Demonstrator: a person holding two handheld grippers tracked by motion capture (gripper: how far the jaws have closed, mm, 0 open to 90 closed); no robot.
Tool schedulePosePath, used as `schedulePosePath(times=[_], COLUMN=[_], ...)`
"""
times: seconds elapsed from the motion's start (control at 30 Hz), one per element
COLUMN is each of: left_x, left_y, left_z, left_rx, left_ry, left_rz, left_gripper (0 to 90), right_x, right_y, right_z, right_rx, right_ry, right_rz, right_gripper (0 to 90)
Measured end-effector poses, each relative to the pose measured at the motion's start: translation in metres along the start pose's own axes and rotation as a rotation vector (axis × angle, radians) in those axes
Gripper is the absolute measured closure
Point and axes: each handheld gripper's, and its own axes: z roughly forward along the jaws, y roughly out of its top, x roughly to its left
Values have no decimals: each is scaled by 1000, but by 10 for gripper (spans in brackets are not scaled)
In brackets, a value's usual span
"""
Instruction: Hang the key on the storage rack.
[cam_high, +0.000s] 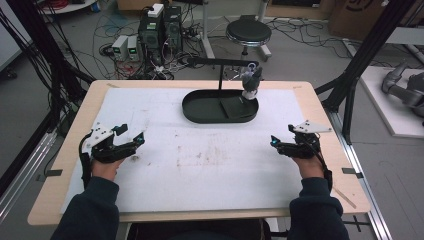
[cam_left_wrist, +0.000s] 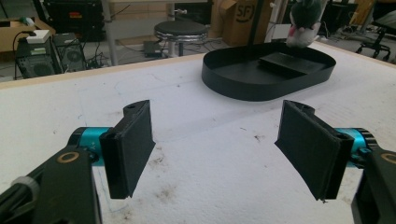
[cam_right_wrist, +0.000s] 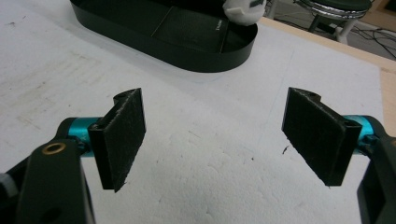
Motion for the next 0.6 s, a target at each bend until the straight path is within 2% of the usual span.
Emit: schedulePosePath(times=[0.27, 0.6], left_x=[1, 1], left_y=[0, 0], left_z=[0, 0], left_rx=[5, 3], left_ry=[0, 2], left_rz=[5, 2], left_gripper=[265, 265], right_x=[0, -2], right_y=[-5, -7], right_z=[4, 4], right_rx=[28, 23], right_ry=[-5, -6], right_rz=[-8, -4], right_gripper=[219, 220])
